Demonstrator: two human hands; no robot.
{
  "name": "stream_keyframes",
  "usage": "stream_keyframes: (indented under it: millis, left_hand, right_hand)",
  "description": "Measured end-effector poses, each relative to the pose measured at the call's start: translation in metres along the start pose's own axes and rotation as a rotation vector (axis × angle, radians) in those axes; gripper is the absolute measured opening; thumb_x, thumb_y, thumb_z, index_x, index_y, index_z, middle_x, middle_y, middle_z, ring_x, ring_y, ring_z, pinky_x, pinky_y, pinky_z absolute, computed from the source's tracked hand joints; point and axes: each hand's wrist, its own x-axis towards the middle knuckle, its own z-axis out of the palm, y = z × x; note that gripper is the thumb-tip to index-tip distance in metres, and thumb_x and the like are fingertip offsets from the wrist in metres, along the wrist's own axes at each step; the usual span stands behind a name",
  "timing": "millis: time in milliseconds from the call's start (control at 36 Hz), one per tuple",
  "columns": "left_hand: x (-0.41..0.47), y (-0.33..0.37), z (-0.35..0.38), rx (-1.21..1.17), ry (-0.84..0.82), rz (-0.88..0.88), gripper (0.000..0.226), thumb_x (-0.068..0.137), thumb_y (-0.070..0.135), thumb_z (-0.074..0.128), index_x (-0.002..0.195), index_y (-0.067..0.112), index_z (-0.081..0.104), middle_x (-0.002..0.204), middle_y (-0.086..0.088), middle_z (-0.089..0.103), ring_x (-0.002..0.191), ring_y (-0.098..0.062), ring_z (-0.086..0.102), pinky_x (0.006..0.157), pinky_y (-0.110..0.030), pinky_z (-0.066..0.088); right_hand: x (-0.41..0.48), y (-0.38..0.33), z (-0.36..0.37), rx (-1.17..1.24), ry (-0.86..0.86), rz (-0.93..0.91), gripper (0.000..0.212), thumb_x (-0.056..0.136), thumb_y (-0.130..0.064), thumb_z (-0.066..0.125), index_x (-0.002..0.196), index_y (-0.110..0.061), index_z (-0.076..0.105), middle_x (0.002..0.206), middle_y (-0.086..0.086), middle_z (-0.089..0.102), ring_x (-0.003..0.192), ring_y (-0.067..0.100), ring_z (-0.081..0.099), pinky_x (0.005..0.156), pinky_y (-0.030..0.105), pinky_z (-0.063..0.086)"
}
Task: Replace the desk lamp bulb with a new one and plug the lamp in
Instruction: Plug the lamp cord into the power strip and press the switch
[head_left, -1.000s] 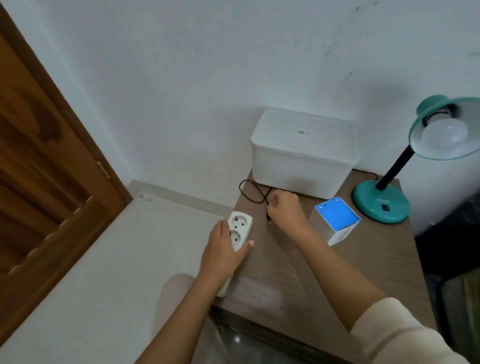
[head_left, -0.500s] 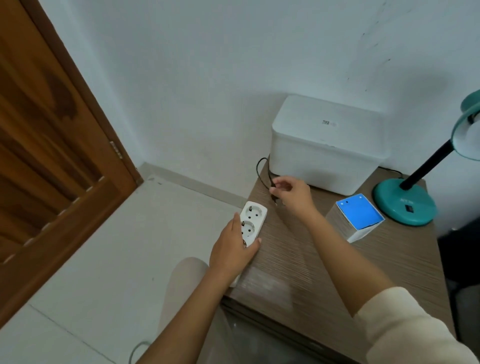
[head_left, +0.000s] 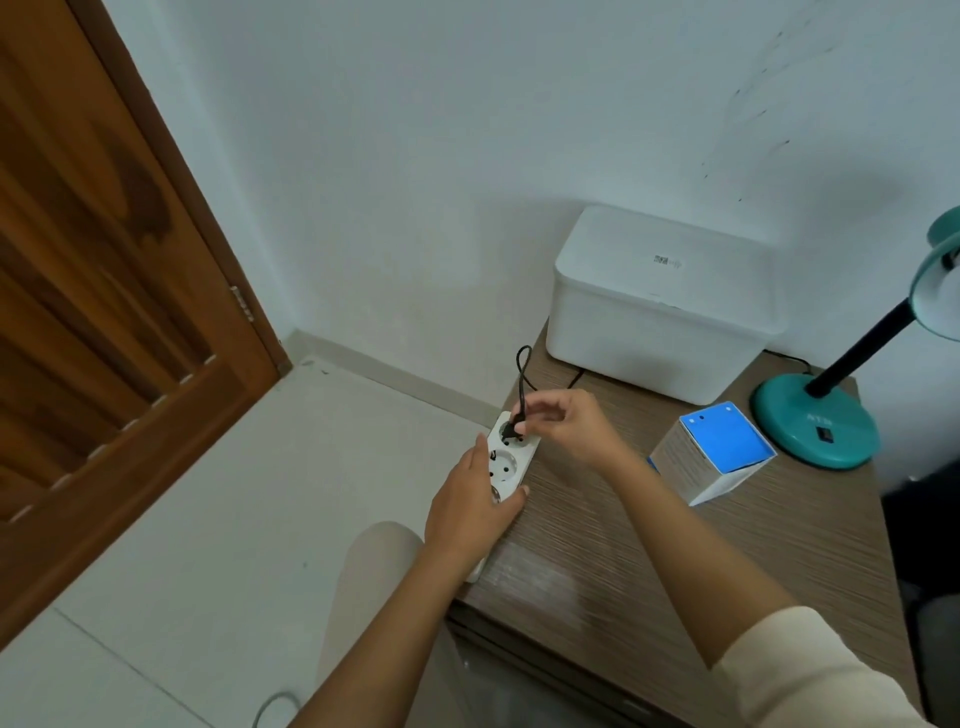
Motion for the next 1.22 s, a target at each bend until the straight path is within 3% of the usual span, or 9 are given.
stream_keyframes:
  millis: [139, 250, 333, 611, 917, 1111, 1222]
  left_hand:
    - [0.001, -0.003, 0.003, 0.001, 0.021, 0.01, 0.08, 0.085, 0.049, 0.058, 0.146, 0.018, 0.018, 0.132, 0.001, 0.047, 0.116, -0.016, 0.049, 0.085, -0.028, 0.044]
    - [0.003, -0.005, 0.005, 0.006, 0.028, 0.017, 0.078, 0.084, 0.05, 0.058, 0.145, 0.018, 0.021, 0.13, 0.001, 0.048, 0.112, -0.015, 0.051, 0.081, -0.027, 0.045]
    - [0.003, -0.006, 0.005, 0.008, 0.029, 0.024, 0.08, 0.085, 0.049, 0.057, 0.146, 0.017, 0.018, 0.133, 0.001, 0.046, 0.115, -0.015, 0.05, 0.083, -0.027, 0.044]
    - [0.005, -0.009, 0.01, -0.003, 0.054, 0.027, 0.073, 0.083, 0.047, 0.059, 0.141, 0.018, 0.026, 0.122, 0.003, 0.052, 0.104, -0.015, 0.053, 0.073, -0.026, 0.043]
    - [0.005, -0.009, 0.012, 0.036, 0.056, 0.034, 0.069, 0.084, 0.048, 0.057, 0.138, 0.017, 0.029, 0.119, 0.002, 0.052, 0.101, -0.015, 0.054, 0.069, -0.025, 0.039]
    - [0.005, -0.005, 0.004, 0.037, -0.039, 0.03, 0.075, 0.085, 0.051, 0.055, 0.143, 0.017, 0.022, 0.129, -0.001, 0.047, 0.108, -0.019, 0.053, 0.079, -0.03, 0.045]
    - [0.005, -0.001, -0.006, 0.007, -0.139, 0.008, 0.06, 0.089, 0.046, 0.051, 0.135, 0.013, 0.032, 0.127, -0.008, 0.048, 0.108, -0.023, 0.053, 0.086, -0.037, 0.048]
  right_hand:
    - [0.006, -0.002, -0.003, -0.117, -0.074, -0.007, 0.023, 0.079, 0.006, 0.067, 0.101, -0.001, 0.07, 0.097, 0.011, 0.072, 0.075, -0.005, 0.068, 0.069, 0.007, 0.05]
    - [0.009, -0.004, -0.004, -0.186, -0.073, -0.026, 0.022, 0.08, 0.002, 0.068, 0.1, -0.007, 0.072, 0.1, 0.007, 0.074, 0.09, 0.009, 0.07, 0.078, 0.01, 0.051]
    - [0.008, -0.006, -0.003, -0.242, -0.049, -0.048, 0.02, 0.081, 0.0, 0.067, 0.096, -0.012, 0.072, 0.098, 0.003, 0.073, 0.092, 0.01, 0.068, 0.082, 0.009, 0.049]
    - [-0.004, 0.002, 0.014, -0.315, 0.044, -0.048, 0.021, 0.082, 0.006, 0.062, 0.097, -0.005, 0.072, 0.091, 0.001, 0.071, 0.081, -0.006, 0.062, 0.069, -0.002, 0.044]
    - [-0.007, -0.003, 0.022, -0.409, 0.113, -0.021, 0.016, 0.082, 0.005, 0.062, 0.092, -0.004, 0.071, 0.091, 0.006, 0.071, 0.082, 0.006, 0.062, 0.063, -0.002, 0.043]
    - [-0.023, -0.021, 0.022, -0.515, 0.036, 0.016, 0.01, 0.087, -0.005, 0.055, 0.09, -0.005, 0.065, 0.096, 0.014, 0.069, 0.093, 0.027, 0.065, 0.08, 0.035, 0.051]
    - [-0.044, -0.035, 0.01, -0.605, -0.01, 0.029, 0.024, 0.092, -0.02, 0.05, 0.109, -0.014, 0.065, 0.109, 0.013, 0.066, 0.099, 0.029, 0.062, 0.083, 0.038, 0.049]
